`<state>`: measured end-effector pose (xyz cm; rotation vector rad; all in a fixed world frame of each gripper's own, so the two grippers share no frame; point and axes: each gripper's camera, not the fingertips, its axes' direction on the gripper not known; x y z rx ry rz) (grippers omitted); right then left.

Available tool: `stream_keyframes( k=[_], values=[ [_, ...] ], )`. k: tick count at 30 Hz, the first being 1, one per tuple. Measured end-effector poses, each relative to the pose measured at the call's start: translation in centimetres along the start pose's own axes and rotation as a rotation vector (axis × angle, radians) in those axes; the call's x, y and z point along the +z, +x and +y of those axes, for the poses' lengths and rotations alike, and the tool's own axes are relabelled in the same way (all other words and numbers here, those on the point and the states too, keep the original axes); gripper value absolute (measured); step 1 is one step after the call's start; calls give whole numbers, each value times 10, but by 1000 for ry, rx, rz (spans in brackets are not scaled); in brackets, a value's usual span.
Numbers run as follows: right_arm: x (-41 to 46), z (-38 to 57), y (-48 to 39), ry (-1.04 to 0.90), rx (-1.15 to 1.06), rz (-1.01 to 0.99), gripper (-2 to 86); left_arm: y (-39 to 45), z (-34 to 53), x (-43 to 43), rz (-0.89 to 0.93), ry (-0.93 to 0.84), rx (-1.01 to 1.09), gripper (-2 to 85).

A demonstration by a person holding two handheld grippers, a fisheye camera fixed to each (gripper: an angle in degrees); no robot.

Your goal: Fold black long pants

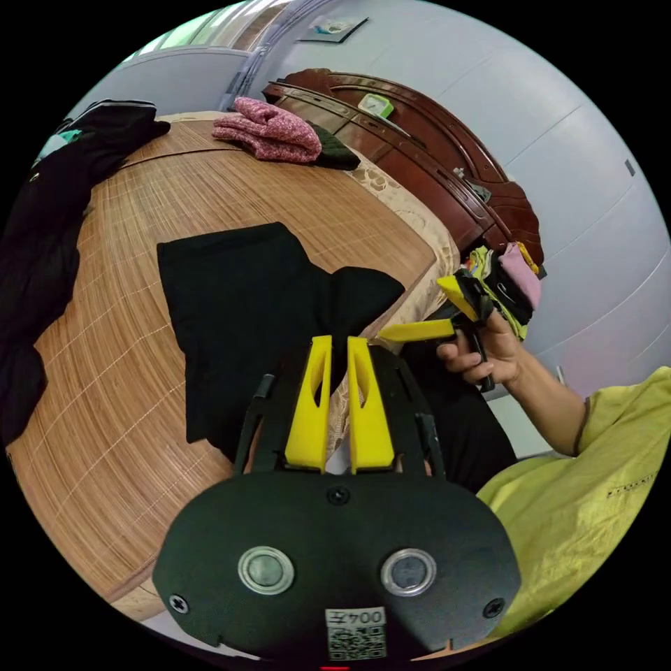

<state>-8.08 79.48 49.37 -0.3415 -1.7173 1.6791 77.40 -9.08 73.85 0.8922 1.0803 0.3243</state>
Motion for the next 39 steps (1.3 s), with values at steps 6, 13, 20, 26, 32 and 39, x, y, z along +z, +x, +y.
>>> stream_keyframes(
  k=[6,13,20,26,32,39],
  values=[
    [21,-29,-27,-107,47,21,272,-6,15,-4,-26,-1,75,21],
    [40,-30,-69,-148,86,-6,259,-21,36,-14,32,60,86,17],
    [60,-9,-125,-175,74,21,171,-33,50,-8,67,36,115,20],
    [71,33,-201,-157,-64,303,68,-47,63,4,80,38,73,26],
    [77,89,-309,-118,-292,552,62,-52,72,15,98,27,49,53],
    [71,164,-447,-110,-524,877,59,-52,80,8,120,95,32,77]
  ],
)
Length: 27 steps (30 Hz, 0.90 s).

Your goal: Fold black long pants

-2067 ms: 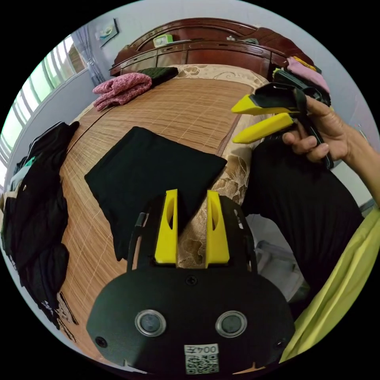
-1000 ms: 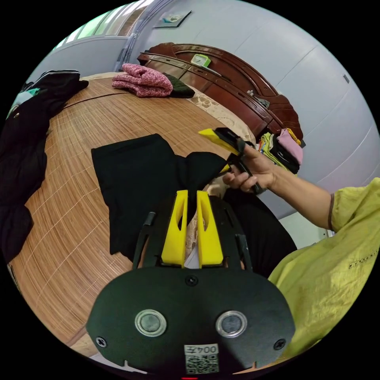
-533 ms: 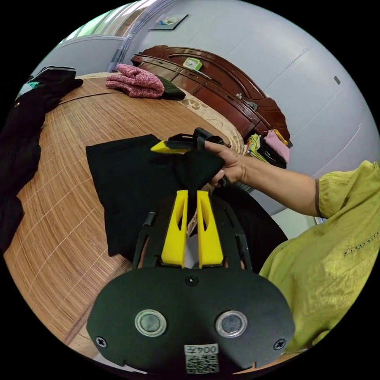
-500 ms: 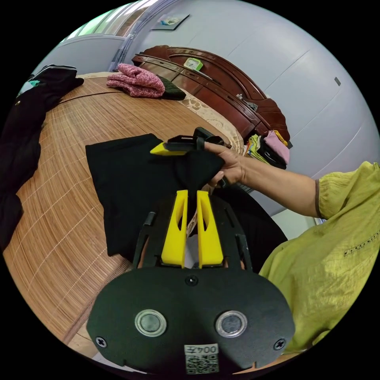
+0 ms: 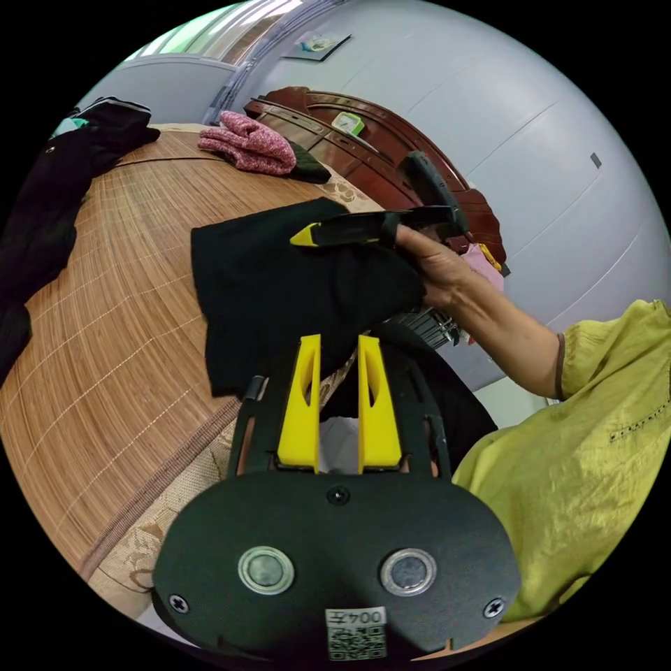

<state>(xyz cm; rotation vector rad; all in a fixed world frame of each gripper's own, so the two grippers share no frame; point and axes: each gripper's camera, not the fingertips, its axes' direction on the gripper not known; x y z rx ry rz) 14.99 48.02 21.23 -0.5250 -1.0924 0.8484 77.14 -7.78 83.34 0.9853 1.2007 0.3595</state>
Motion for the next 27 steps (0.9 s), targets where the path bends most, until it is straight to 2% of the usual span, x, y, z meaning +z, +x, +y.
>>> stream_keyframes(
  k=[5,12,17,27],
  values=[
    [-112,36,-43,20,-41,195,57,2,1,3,-5,0,-22,74],
    [-277,111,-43,78,41,385,56,14,-6,20,-31,-62,-32,70],
    [-425,178,-27,130,165,579,56,24,-15,35,-38,-102,-34,66],
    [-654,313,20,217,409,727,56,33,-39,68,-30,-173,-64,57]
  ],
)
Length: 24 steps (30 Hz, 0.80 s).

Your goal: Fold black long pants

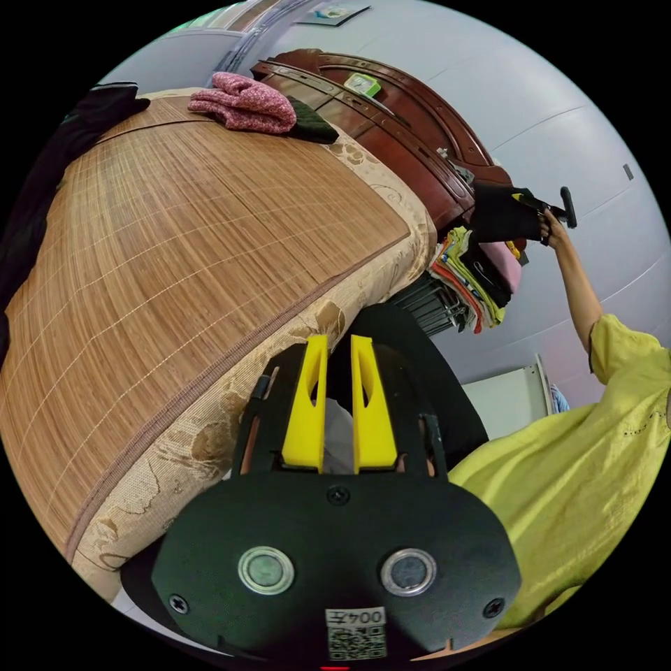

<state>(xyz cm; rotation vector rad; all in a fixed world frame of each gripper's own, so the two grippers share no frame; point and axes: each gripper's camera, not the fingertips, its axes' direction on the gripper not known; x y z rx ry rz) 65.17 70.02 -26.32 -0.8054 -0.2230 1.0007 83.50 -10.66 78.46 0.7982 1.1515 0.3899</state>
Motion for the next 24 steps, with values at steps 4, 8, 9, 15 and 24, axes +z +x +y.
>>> stream_keyframes(
  k=[4,8,9,15,24],
  values=[
    [-35,41,108,18,228,-14,57,0,-10,7,-8,-19,-8,55],
    [-32,114,209,-24,623,-137,62,-1,-12,11,-4,-28,-27,52],
    [-31,125,220,-18,668,-169,63,-1,-13,12,-8,-34,-30,52],
    [-41,207,273,244,903,-380,91,-2,-11,13,-21,-63,-35,48],
    [-99,229,250,337,804,222,96,-3,4,0,-22,-42,-25,40]
  ],
)
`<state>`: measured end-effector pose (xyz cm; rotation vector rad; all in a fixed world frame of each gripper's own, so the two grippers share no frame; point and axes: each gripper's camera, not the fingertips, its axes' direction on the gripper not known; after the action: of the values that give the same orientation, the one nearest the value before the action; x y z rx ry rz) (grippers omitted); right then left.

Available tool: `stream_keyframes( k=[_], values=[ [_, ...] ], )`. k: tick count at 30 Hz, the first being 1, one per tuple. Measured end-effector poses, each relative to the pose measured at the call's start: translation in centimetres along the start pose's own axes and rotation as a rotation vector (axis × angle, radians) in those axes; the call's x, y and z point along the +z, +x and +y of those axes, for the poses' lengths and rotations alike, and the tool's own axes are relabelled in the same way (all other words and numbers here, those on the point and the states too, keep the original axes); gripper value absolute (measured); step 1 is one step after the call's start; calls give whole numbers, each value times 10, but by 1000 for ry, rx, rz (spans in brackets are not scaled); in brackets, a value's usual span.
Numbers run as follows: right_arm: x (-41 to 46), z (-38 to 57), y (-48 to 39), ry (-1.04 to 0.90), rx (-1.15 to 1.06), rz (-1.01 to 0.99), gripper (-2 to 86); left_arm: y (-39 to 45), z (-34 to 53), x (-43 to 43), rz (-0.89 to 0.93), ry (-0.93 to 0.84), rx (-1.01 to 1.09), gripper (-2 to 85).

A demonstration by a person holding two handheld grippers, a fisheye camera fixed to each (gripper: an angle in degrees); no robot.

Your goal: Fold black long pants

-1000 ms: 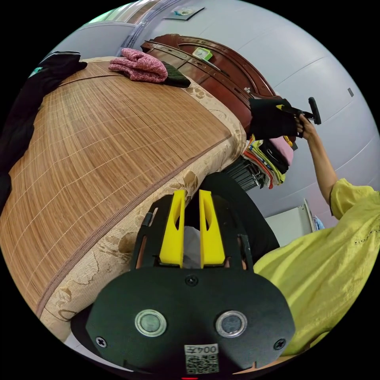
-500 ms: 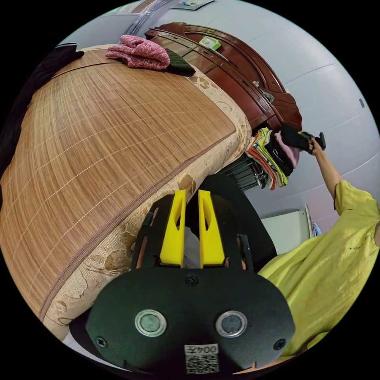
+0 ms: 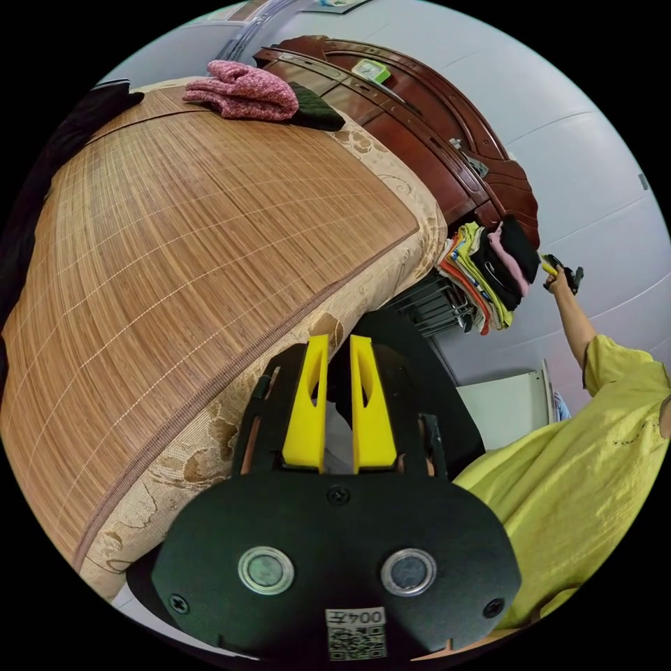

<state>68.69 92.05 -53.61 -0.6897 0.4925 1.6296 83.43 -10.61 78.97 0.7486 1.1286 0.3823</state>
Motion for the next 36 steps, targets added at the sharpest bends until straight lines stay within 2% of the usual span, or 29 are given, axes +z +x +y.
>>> stream_keyframes(
  k=[2,5,8,10,13,16,18,19,21,23,26,29,32,36],
  values=[
    [3,19,-29,22,-188,33,77,-1,6,-2,0,3,-1,34],
    [31,49,-61,-46,-348,72,48,-3,19,-8,-19,11,-3,24],
    [75,72,-73,-184,-392,132,21,-5,33,-18,-55,25,4,15],
    [85,79,-74,-146,-372,116,12,-8,47,-30,-94,37,6,8],
    [97,81,-79,-187,-348,76,1,-14,68,-46,-145,62,-9,4],
    [89,104,-108,-86,-441,30,-4,-24,94,-61,-179,87,-41,3],
    [87,129,-133,-94,-499,-114,-4,-33,110,-68,-180,99,-67,3],
    [88,151,-152,-117,-528,-246,-4,-39,121,-73,-186,108,-90,3],
    [97,192,-184,-203,-557,-466,1,-47,139,-81,-193,128,-118,3],
    [116,258,-229,-340,-576,-767,23,-55,156,-89,-194,149,-138,3],
    [147,348,-285,-480,-557,-995,62,-69,184,-106,-200,182,-162,3],
    [179,426,-327,-581,-499,-1094,76,-84,213,-129,-195,236,-189,4],
    [209,484,-359,-656,-497,-1111,86,-101,246,-152,-205,286,-215,5],
    [235,518,-381,-608,-549,-1133,96,-126,295,-175,-218,363,-276,11]
  ],
)
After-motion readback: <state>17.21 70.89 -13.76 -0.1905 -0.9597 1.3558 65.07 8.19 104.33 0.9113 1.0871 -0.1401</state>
